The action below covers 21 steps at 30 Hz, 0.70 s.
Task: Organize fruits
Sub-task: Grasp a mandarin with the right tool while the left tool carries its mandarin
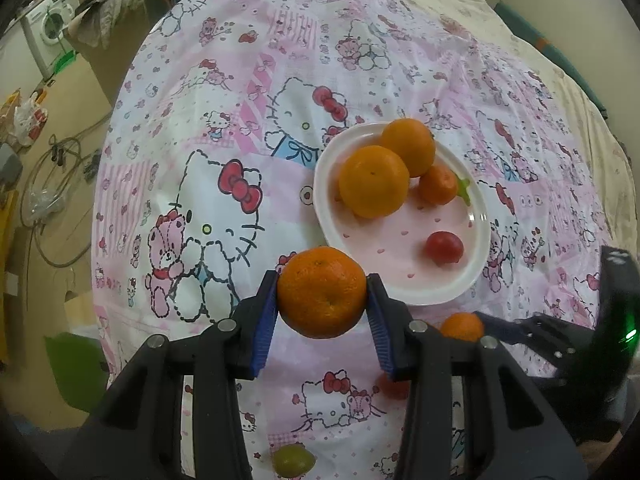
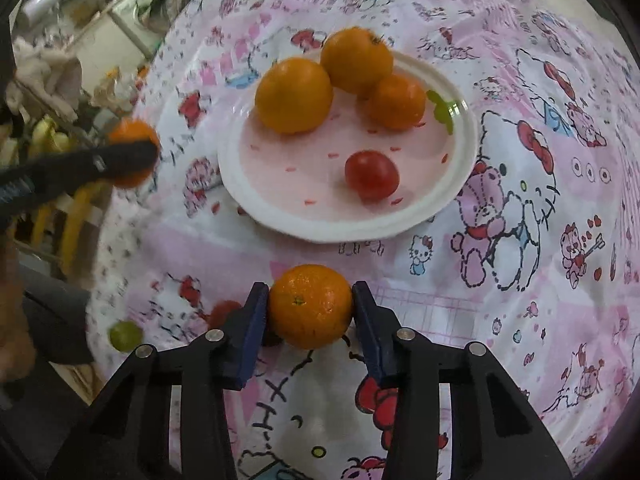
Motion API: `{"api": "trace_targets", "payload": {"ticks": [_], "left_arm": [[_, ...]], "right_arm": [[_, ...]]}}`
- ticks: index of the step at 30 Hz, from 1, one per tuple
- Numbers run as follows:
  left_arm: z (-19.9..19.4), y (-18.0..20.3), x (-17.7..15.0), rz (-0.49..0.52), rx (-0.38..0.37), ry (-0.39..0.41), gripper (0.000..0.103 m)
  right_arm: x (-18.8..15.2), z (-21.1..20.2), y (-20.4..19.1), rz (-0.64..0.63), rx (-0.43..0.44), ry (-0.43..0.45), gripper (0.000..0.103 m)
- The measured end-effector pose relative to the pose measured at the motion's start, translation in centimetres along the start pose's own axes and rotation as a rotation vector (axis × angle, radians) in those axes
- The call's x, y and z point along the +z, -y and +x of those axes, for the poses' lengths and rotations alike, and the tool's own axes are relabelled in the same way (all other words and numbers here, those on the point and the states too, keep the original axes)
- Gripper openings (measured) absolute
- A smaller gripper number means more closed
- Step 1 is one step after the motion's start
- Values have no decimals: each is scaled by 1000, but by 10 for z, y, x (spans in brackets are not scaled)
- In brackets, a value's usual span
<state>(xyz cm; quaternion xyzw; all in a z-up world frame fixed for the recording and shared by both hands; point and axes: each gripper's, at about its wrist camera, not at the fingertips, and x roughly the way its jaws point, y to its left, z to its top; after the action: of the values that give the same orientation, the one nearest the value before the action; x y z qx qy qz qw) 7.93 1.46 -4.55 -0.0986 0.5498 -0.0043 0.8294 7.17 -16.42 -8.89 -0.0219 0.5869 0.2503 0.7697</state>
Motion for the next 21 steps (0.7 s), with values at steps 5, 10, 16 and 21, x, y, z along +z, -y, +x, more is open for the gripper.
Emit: {"api": "trace_targets", "payload": {"ticks": [5, 10, 16, 21], "left_arm": [[3, 7, 6, -12, 3, 2, 38], [14, 23, 12, 10, -2, -13, 38], [35, 46, 11, 66, -5, -40, 38], [49, 51, 11, 96, -18, -63, 38]], "right_arm": [[5, -25, 20, 74, 34, 65, 45], [13, -50, 51, 160, 33, 131, 45], [28, -63, 79, 234, 40, 176, 45], [47, -60, 91, 233, 49, 162, 45]]}}
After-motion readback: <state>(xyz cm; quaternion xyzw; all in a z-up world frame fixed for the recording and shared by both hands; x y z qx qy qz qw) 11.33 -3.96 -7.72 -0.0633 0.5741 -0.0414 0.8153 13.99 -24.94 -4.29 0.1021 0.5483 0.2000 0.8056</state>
